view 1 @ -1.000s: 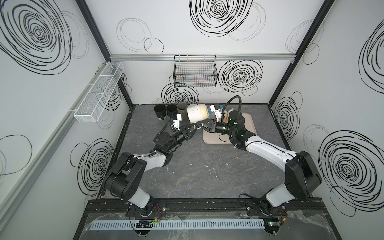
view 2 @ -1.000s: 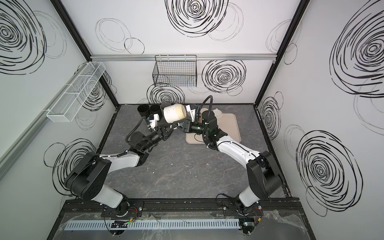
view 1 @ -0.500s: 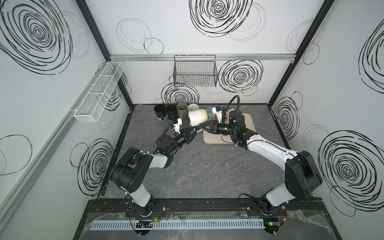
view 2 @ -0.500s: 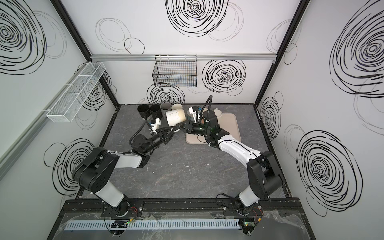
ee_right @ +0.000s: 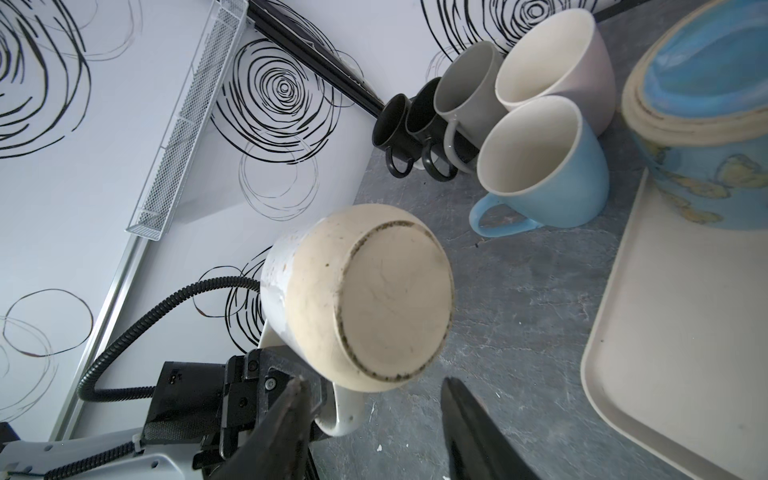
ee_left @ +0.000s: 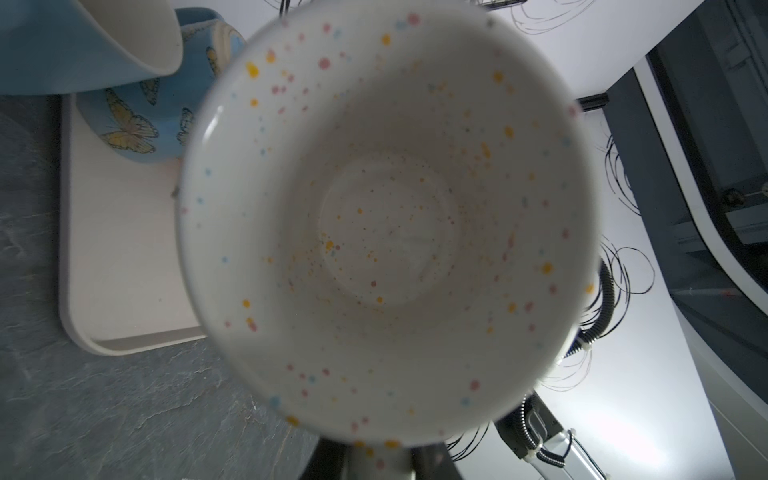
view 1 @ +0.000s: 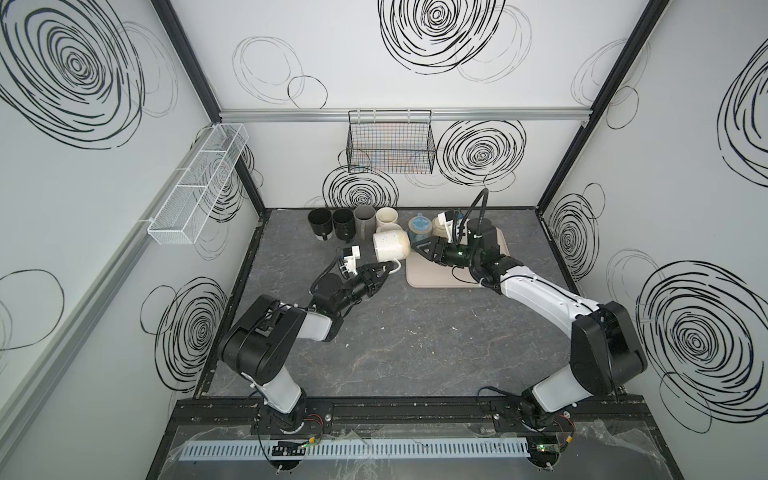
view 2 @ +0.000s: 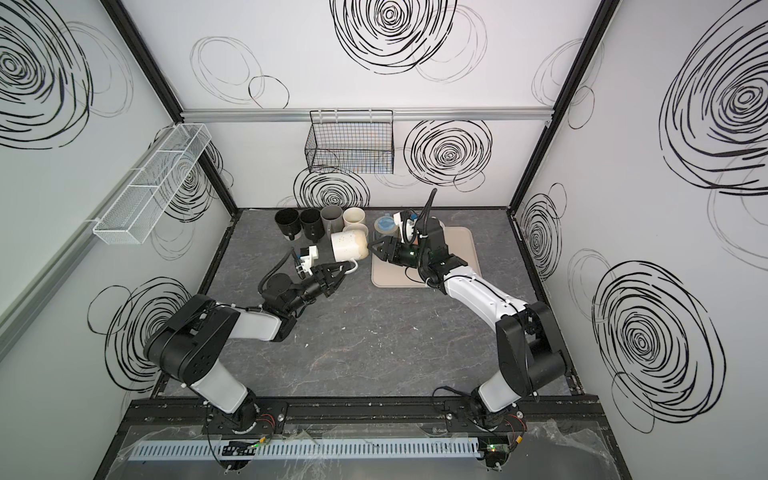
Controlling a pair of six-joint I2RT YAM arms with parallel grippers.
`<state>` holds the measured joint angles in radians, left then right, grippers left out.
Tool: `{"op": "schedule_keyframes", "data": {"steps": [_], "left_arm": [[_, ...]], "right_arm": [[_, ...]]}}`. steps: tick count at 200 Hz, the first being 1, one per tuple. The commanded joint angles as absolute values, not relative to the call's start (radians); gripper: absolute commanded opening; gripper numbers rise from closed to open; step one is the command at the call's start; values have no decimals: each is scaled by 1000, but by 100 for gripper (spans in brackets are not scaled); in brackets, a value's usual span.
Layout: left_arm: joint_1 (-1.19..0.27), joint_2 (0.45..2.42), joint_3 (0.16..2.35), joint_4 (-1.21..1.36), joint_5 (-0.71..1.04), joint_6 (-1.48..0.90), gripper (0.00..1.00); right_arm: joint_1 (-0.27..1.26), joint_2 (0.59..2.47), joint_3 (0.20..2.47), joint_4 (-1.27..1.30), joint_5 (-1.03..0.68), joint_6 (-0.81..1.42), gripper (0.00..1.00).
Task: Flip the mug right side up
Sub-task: 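Carry the speckled mug upright toward the mug cluster with left while right moves over tray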
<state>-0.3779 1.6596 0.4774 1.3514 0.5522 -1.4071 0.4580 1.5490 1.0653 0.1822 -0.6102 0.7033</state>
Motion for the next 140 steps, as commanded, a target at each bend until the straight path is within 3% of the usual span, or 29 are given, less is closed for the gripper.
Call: {"op": "schedule_keyframes", "data": {"steps": [1, 47, 88, 140], "left_arm": [[-352, 1600, 465, 1344, 561, -1273, 0], [-328, 1476, 468, 841, 530, -973, 0], [-263, 1433, 448, 704, 549, -872, 0], [-190, 1357, 547, 268, 421, -588, 0]], "right_arm": [[431, 1522, 1104, 90, -568, 663, 54], [378, 1491, 1108, -17, -509, 593, 54], [336, 1483, 1115, -44, -508, 563, 54], [292, 1493, 1129, -72, -503, 518, 55]]}}
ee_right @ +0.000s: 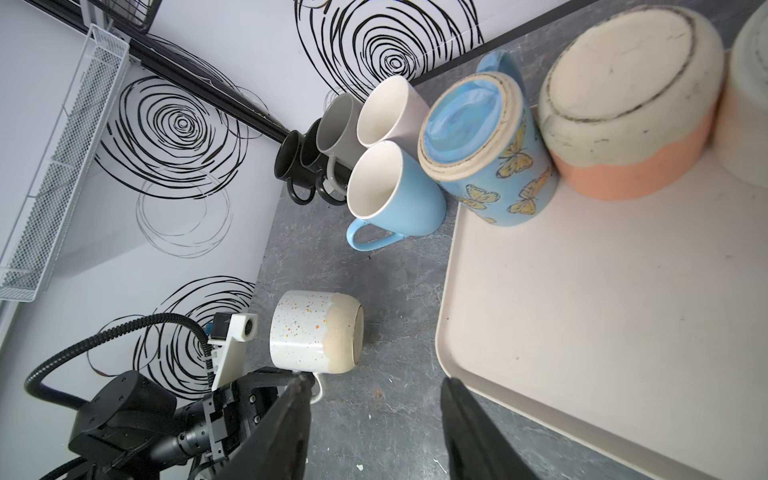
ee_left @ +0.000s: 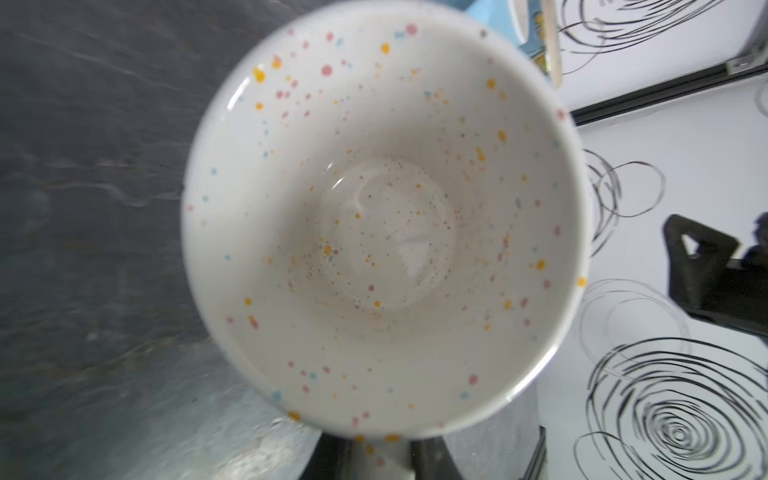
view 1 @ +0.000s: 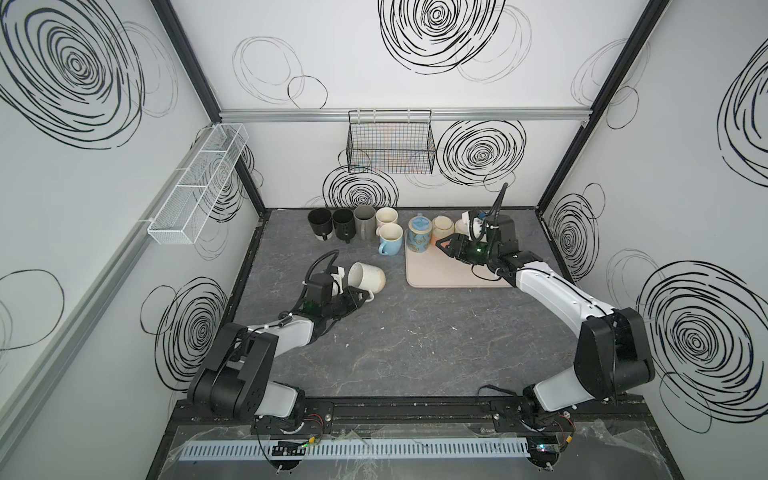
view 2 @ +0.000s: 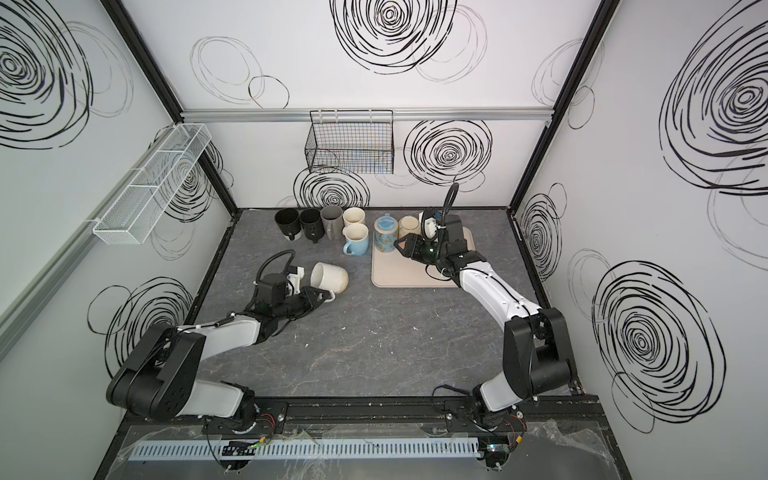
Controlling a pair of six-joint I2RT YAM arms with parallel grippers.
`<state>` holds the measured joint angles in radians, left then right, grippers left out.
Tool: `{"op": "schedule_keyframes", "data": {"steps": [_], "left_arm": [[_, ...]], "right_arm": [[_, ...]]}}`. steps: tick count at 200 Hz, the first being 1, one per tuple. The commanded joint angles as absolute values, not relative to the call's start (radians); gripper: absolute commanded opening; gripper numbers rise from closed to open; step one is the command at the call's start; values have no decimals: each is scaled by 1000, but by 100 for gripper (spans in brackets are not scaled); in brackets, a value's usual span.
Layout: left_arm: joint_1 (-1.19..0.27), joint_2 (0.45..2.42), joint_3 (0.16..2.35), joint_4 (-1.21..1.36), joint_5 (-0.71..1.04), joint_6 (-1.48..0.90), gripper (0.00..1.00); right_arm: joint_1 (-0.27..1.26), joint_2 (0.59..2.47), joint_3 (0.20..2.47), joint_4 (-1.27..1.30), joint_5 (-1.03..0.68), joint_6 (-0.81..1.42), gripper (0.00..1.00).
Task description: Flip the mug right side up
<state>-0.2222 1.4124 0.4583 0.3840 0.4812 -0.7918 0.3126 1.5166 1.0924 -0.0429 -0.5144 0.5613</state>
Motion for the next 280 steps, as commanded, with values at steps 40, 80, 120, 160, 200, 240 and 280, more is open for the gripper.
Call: {"op": "schedule_keyframes", "data": {"steps": [40, 80, 120, 160, 200, 240, 280], "left_arm": [[-169, 1399, 678, 83, 321, -431, 0], [-176, 1481, 836, -51, 214, -284, 0], [-215, 1588, 990, -152, 98, -151, 0], [-255, 1706, 1112, -196, 45, -74, 0], [-268, 1798, 1218, -222, 6, -33, 0], [-267, 1873, 1320, -270, -8, 13, 0], [-266, 1931, 1392, -284, 0, 60, 0]], "right_arm": [[251, 1525, 1156, -89, -515, 503, 54], [198, 1564, 1196, -102, -522, 486, 54], [134, 1621, 1251, -113, -533, 481, 55], [91, 1717, 1352, -160, -513, 454, 54], [68, 1842, 1473, -199, -473, 427, 54], [52, 1982, 1628, -244, -458, 405, 54], [39, 2106, 1761, -276, -462, 377, 54]]}}
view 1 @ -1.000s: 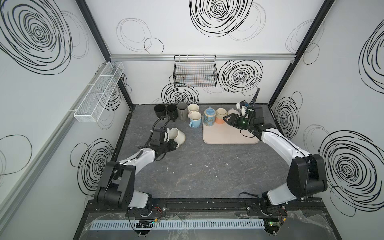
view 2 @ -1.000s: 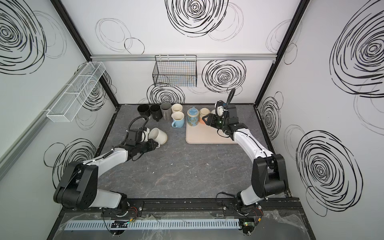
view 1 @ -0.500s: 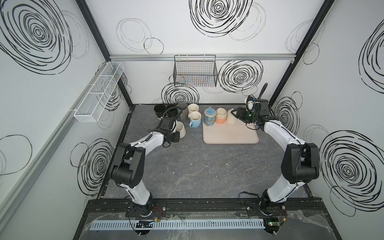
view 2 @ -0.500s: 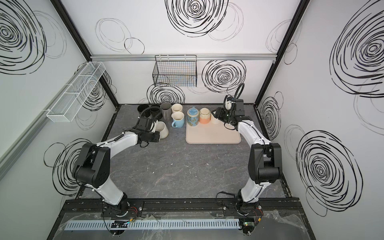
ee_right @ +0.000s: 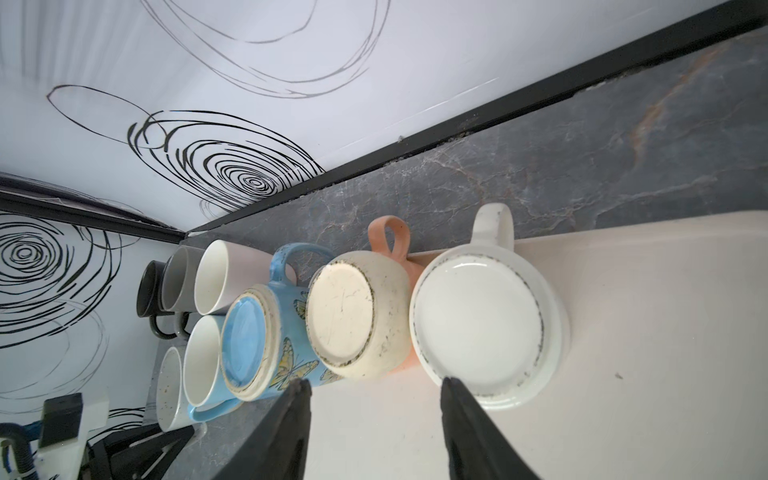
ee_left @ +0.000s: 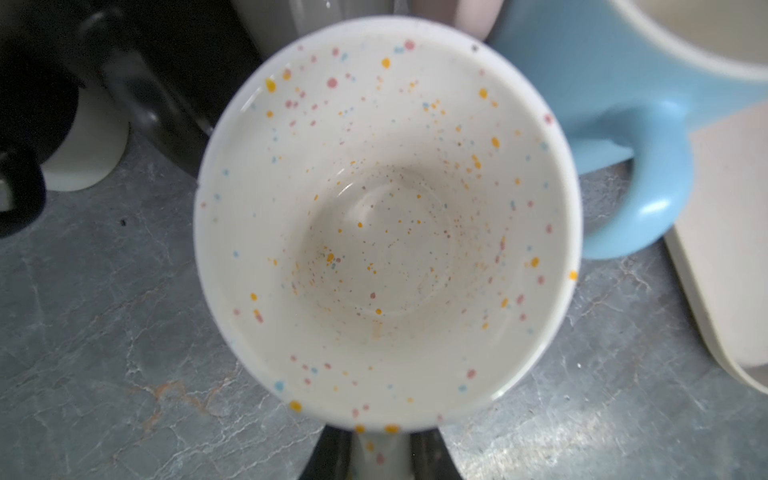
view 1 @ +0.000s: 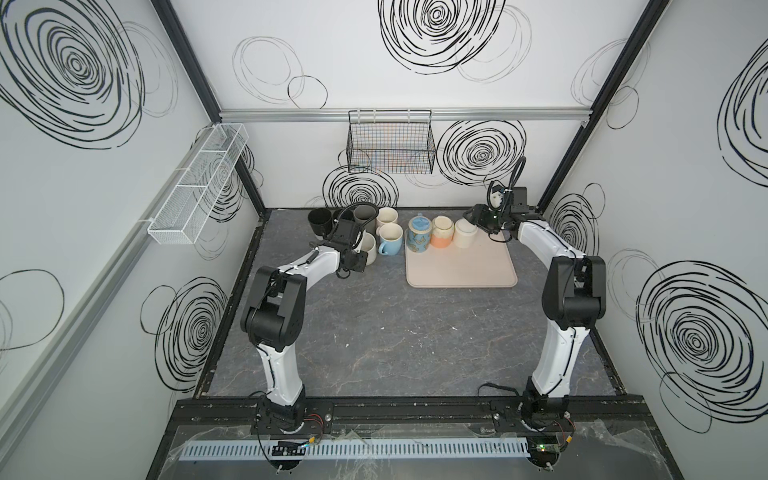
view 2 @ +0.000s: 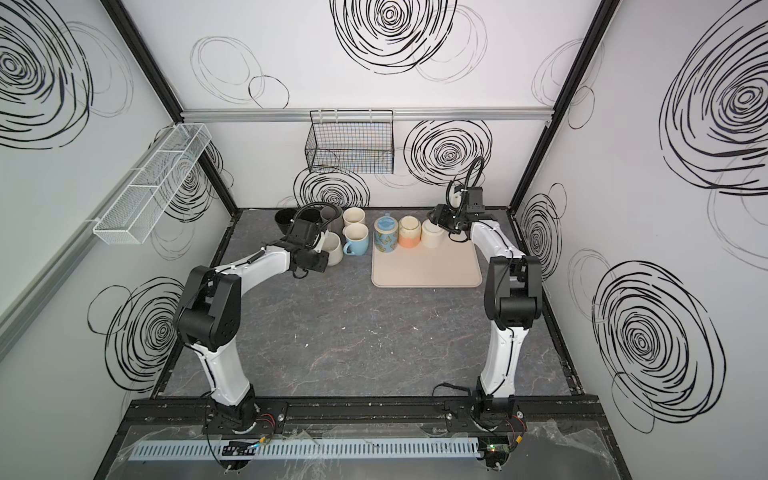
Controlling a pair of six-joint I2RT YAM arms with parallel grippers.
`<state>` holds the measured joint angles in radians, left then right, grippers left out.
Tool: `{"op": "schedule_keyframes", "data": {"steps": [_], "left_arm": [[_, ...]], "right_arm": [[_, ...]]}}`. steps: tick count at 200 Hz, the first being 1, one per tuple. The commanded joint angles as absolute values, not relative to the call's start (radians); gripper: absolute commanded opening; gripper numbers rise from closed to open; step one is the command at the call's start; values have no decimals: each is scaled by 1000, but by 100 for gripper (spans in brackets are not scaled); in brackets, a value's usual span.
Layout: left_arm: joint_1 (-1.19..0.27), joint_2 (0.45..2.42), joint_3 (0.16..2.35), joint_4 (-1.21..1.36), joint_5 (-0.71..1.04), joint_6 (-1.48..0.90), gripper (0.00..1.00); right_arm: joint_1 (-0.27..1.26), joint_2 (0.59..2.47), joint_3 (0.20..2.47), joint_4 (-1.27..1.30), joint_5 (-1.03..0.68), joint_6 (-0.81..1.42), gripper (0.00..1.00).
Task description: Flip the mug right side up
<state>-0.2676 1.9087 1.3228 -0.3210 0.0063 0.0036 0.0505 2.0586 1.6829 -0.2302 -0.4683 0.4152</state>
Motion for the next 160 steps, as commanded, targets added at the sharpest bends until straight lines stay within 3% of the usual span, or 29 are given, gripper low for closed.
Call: {"op": "schedule_keyframes", "data": {"steps": [1, 15, 44, 86, 160], "left_arm": [[-267, 1934, 1394, -285, 0, 61, 0], [-264, 1953, 1417, -291, 4, 70, 0], [-257, 1971, 1444, -295, 11, 77, 21], [-236, 1957, 1462, -312, 39, 75, 41], [-224, 1825, 1337, -264, 107, 26, 47]], "right_arm": [[39, 2108, 1764, -276, -463, 376, 54], [34, 2145, 1798, -285, -470, 369, 55], [29, 2210, 1856, -300, -493, 346, 55], [26, 2291, 1934, -324, -537, 307, 54], [23, 2417, 2111, -425, -548, 208, 54]]}}
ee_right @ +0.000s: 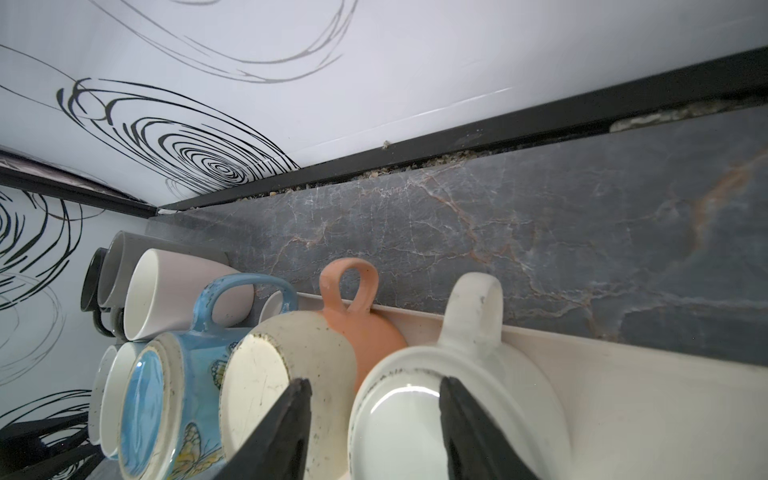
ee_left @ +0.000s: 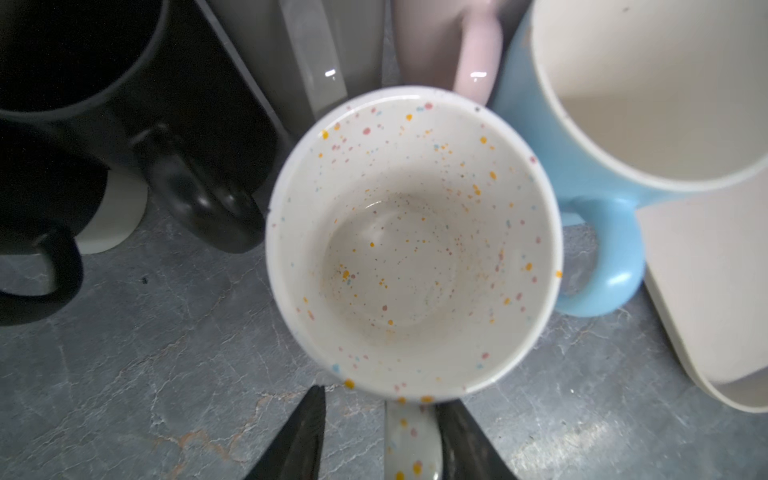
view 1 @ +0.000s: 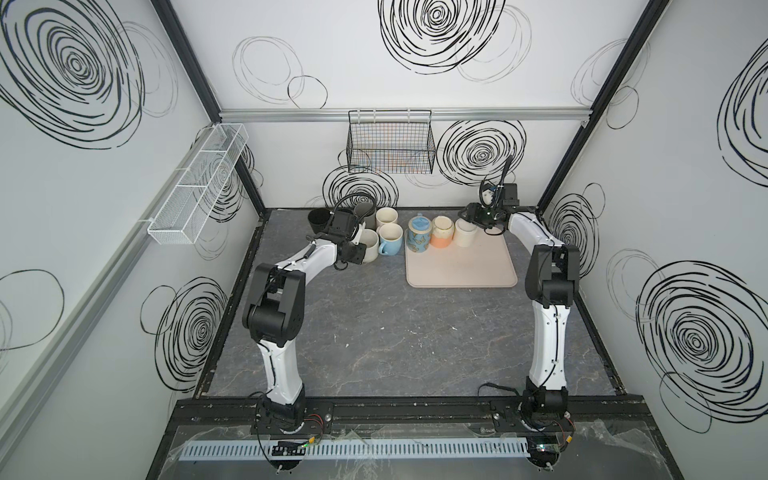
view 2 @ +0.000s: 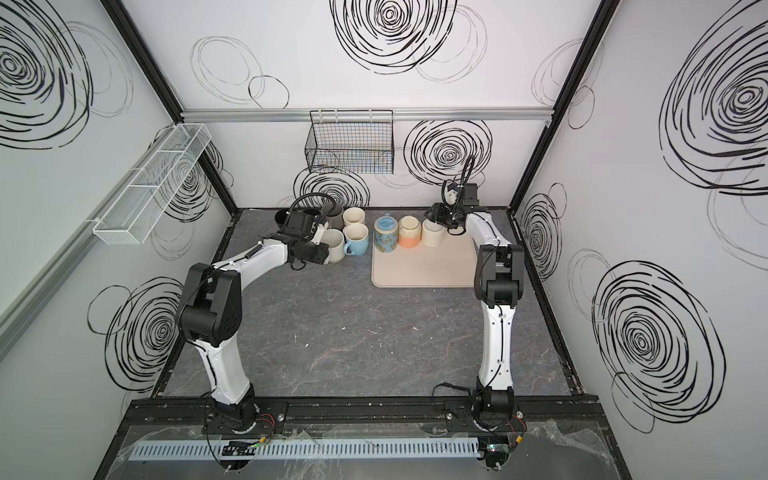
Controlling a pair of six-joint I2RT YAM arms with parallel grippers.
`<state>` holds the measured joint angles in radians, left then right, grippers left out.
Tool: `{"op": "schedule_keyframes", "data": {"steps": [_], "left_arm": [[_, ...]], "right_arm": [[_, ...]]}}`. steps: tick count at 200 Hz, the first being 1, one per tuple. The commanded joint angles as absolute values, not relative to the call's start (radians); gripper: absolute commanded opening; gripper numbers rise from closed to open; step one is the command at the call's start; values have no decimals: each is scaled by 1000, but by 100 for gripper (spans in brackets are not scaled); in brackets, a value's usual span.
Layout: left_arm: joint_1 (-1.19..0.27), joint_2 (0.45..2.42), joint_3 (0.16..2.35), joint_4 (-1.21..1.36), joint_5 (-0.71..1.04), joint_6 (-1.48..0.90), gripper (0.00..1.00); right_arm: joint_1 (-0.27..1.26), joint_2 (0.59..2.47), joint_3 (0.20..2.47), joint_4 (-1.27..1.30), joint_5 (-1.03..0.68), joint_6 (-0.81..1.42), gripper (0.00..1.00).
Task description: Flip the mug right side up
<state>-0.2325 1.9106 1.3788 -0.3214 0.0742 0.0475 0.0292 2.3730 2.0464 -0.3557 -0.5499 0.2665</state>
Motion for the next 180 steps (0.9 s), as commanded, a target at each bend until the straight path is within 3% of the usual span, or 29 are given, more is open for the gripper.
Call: {"op": "schedule_keyframes", "data": {"steps": [1, 90, 180], "left_arm": [[-224, 1822, 1333, -263, 107, 24, 47], [-252, 1608, 1156, -228, 107, -30, 49], [-356, 1477, 1110, -253, 72, -67, 51]], "right_arm": [[23, 2418, 2112, -427, -547, 207, 54], [72, 2329, 1956, -558, -382, 94, 48], [141, 2107, 1561, -485, -279, 58, 33]]}}
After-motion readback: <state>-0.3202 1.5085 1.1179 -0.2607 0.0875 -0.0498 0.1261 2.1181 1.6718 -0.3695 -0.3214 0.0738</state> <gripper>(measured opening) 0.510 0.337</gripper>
